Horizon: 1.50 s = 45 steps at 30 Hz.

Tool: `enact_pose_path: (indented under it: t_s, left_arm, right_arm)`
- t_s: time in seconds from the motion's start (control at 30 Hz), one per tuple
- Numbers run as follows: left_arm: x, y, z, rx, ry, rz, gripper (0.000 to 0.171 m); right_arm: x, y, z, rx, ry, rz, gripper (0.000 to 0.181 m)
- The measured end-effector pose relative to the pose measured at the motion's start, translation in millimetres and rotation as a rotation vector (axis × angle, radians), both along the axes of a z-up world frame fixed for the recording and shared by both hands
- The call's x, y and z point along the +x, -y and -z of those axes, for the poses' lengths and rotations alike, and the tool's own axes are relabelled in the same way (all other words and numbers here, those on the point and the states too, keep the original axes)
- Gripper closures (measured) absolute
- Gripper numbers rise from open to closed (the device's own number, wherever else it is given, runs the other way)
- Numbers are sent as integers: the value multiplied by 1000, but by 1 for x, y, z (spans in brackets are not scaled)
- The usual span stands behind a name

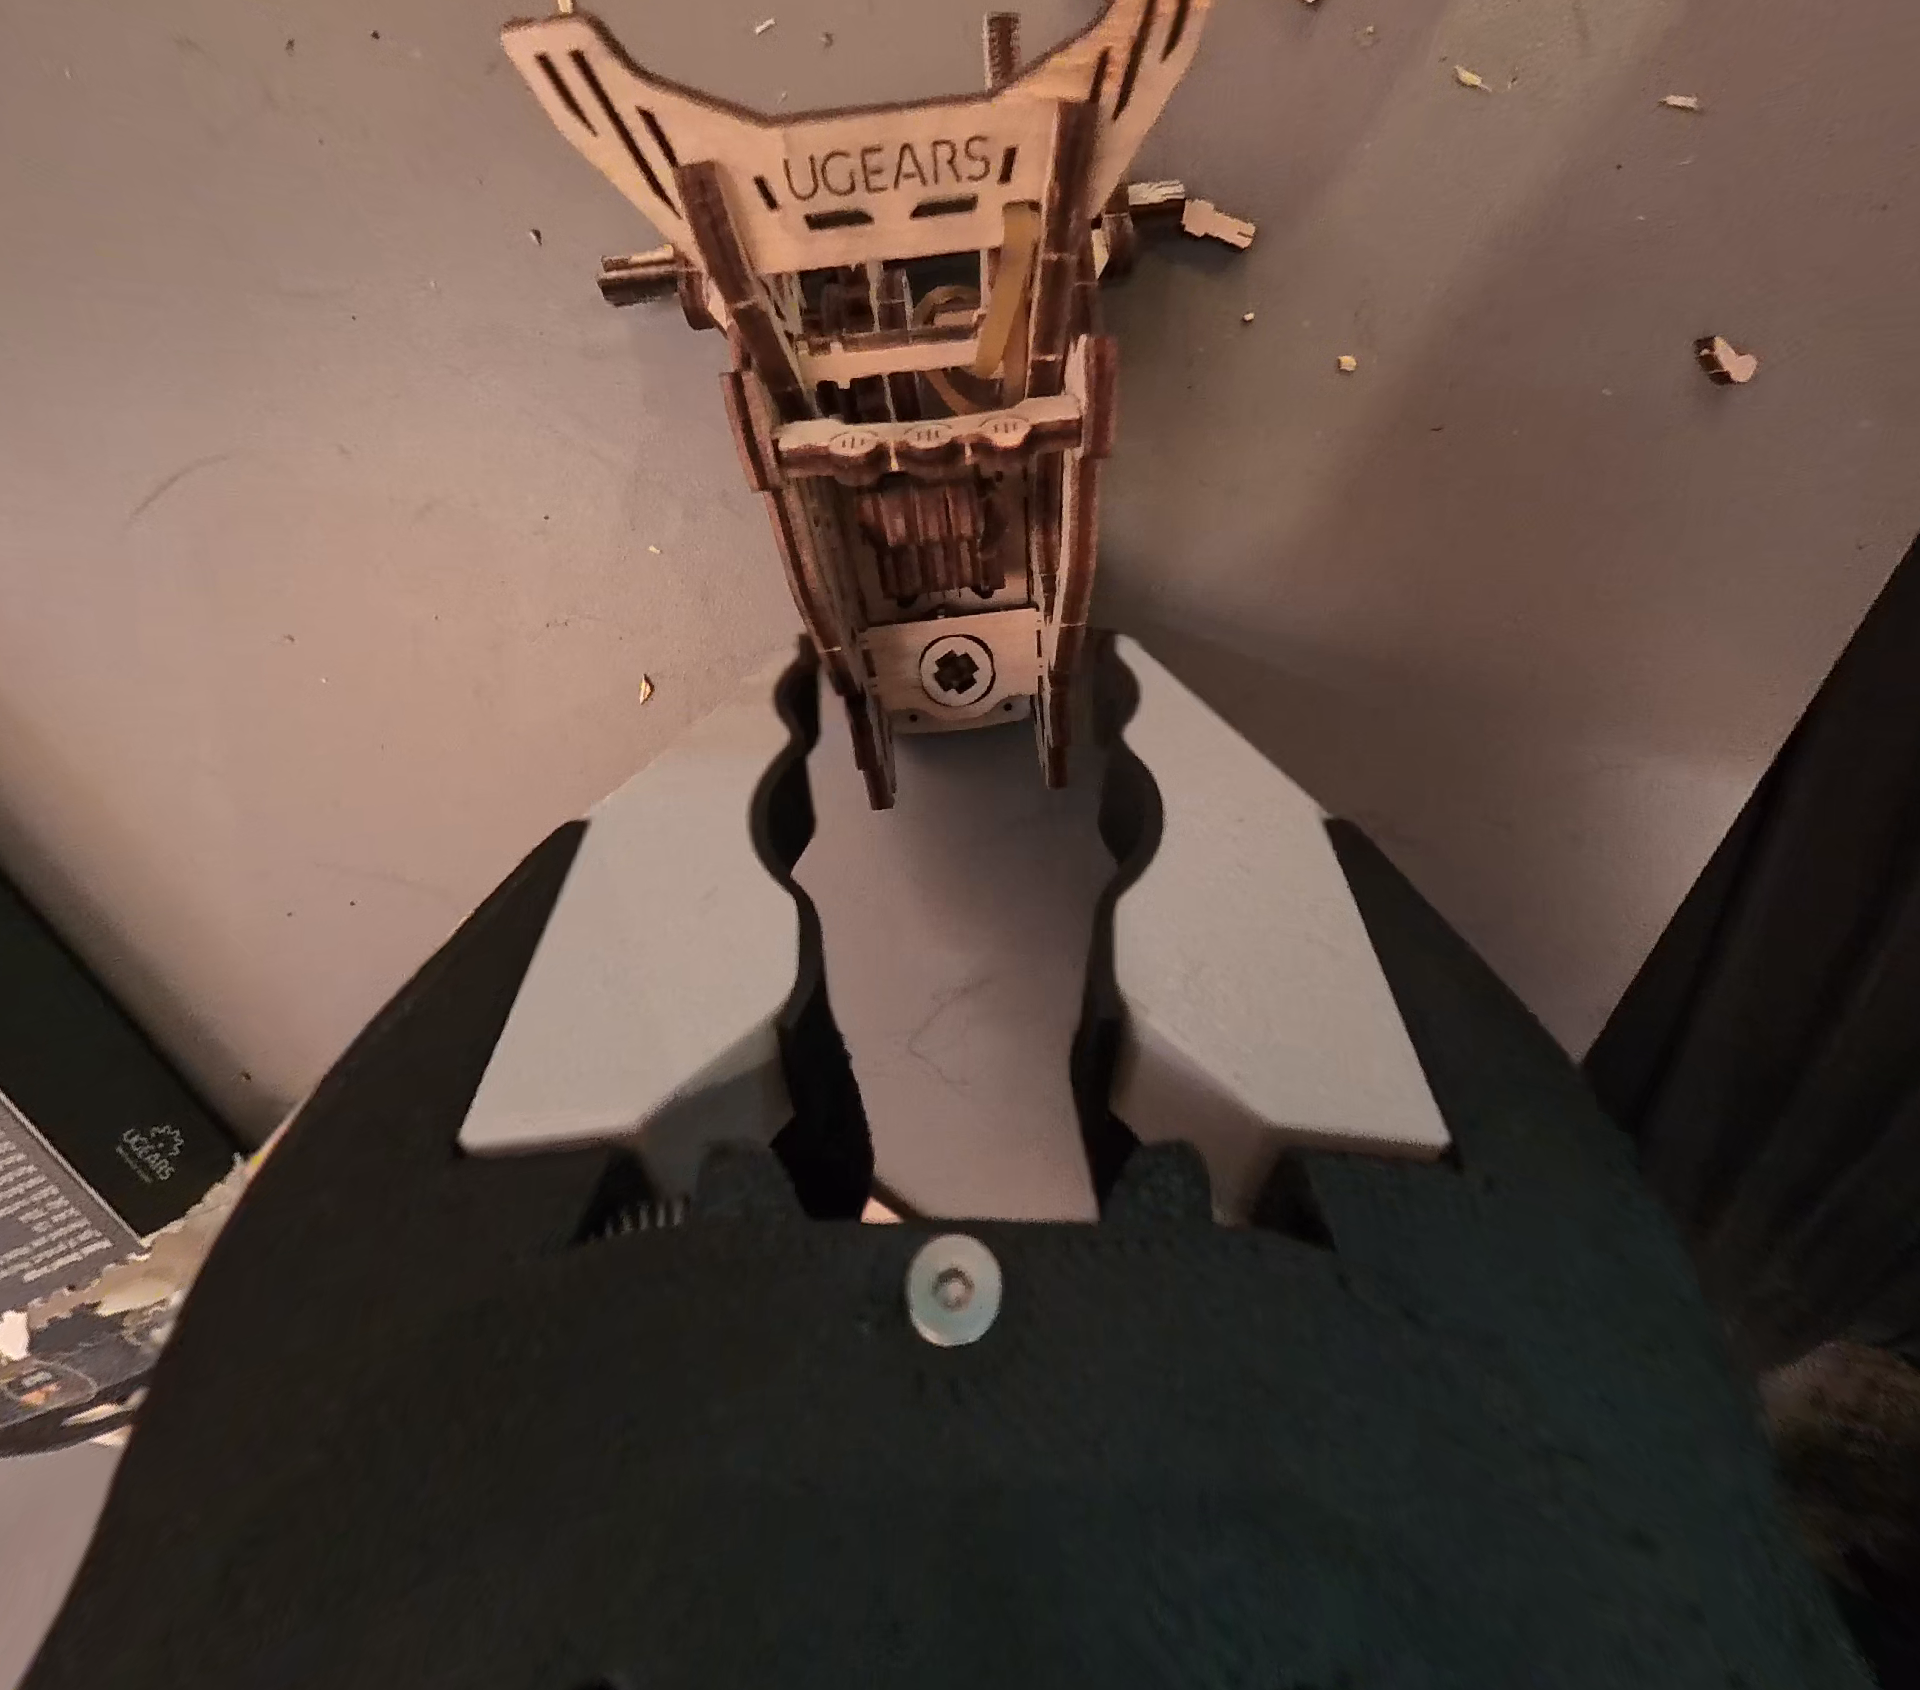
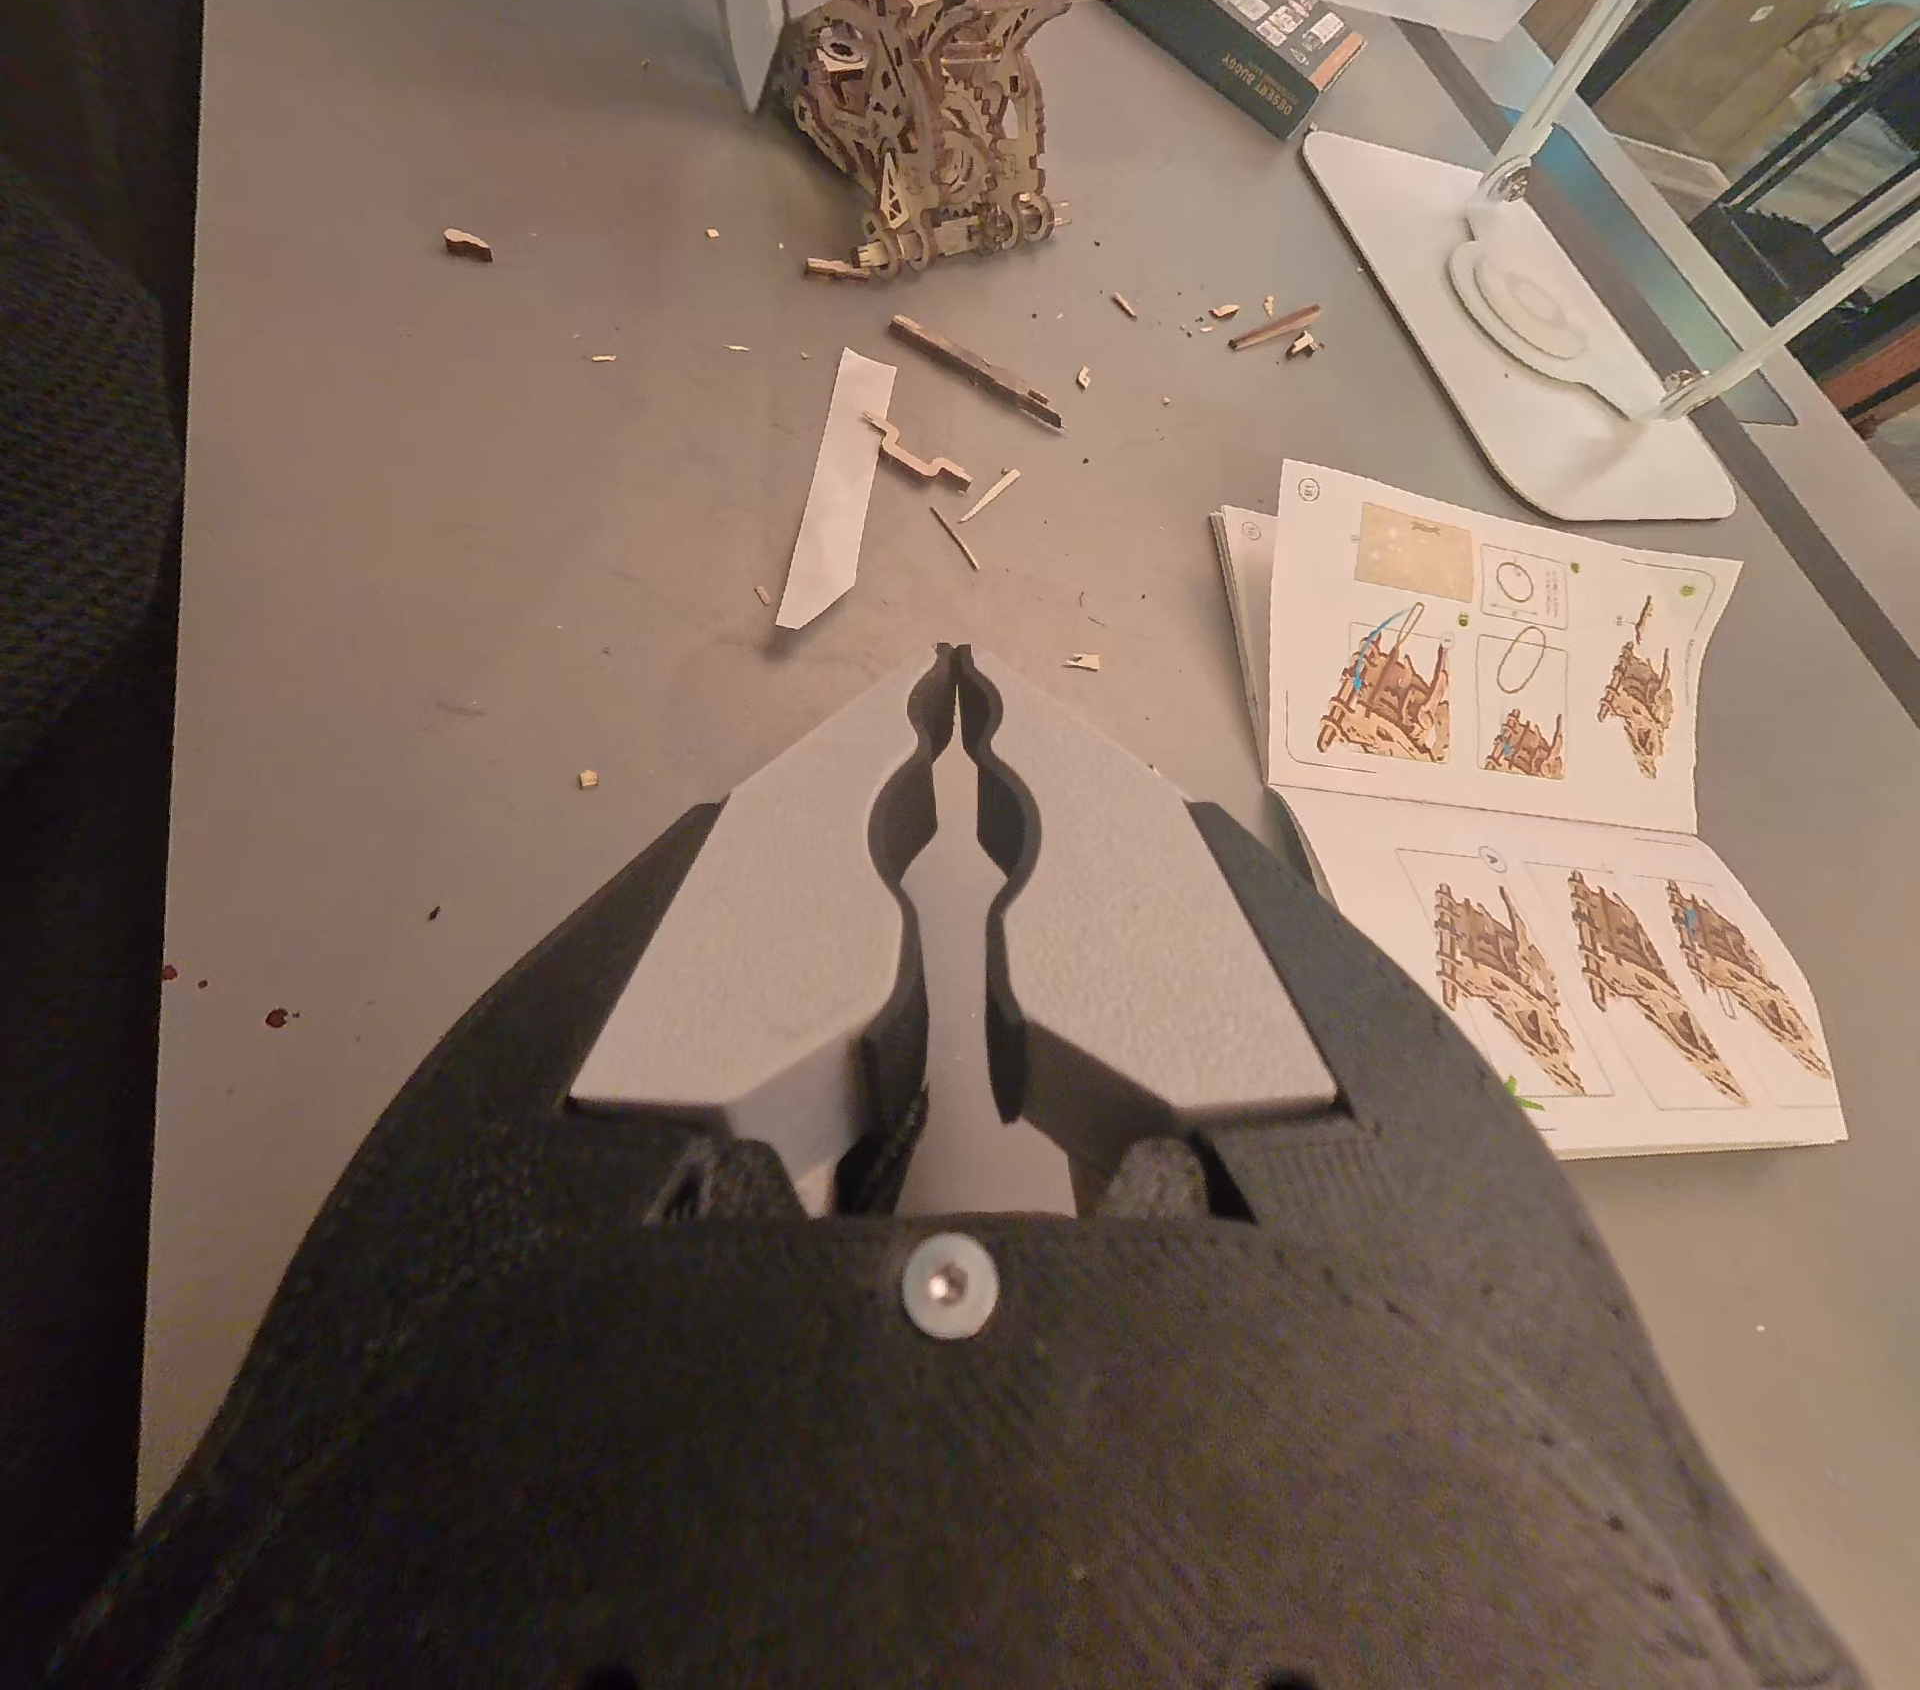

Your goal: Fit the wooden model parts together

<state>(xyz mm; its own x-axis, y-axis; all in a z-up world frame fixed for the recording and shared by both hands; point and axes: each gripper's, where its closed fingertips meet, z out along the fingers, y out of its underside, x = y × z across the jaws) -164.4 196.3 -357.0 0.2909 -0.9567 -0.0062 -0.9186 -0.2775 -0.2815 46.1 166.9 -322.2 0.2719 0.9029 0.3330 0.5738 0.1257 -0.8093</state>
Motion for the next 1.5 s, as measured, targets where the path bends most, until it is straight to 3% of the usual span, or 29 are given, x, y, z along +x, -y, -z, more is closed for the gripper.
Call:
enact_pose_path:
  t_s: [0.1, 0.3, 0.37, 0.53, 0.7, 0.87, 0.93, 1.2, 1.5]
  left_arm:
    - [-2, 3, 1, -8, 1, -47, 103]
    - [-1, 6, -11, -7, 81, -169, 94]
    - [15, 3, -24, -11, 177, -239, 76]
    - [40, 4, -29, -41, 234, -309, 75]
    - [49, 6, -22, -102, 263, -364, 87]
    - [50, 6, -18, -102, 254, -335, 106]
    - [51, 6, -19, -109, 256, -310, 121]
    - [47, 1, -17, -98, 180, -175, 125]
    - [42, -14, -19, -72, 63, 110, 126]
  right_arm:
    - [0, 0, 0, 0, -1, 0, 181]
    - [0, 0, 0, -1, -2, 0, 181]
    - [0, 0, -1, 1, -4, 1, 181]
    - [0, -1, -1, 3, -7, 5, 181]
    - [0, -1, -2, 3, -10, 4, 181]
    - [1, -1, -3, 2, -16, 4, 181]
    - [1, -1, -3, 2, -16, 4, 181]
    - [1, -1, -3, 1, -15, 4, 181]
    - [1, -1, -2, 0, -12, 6, 181]
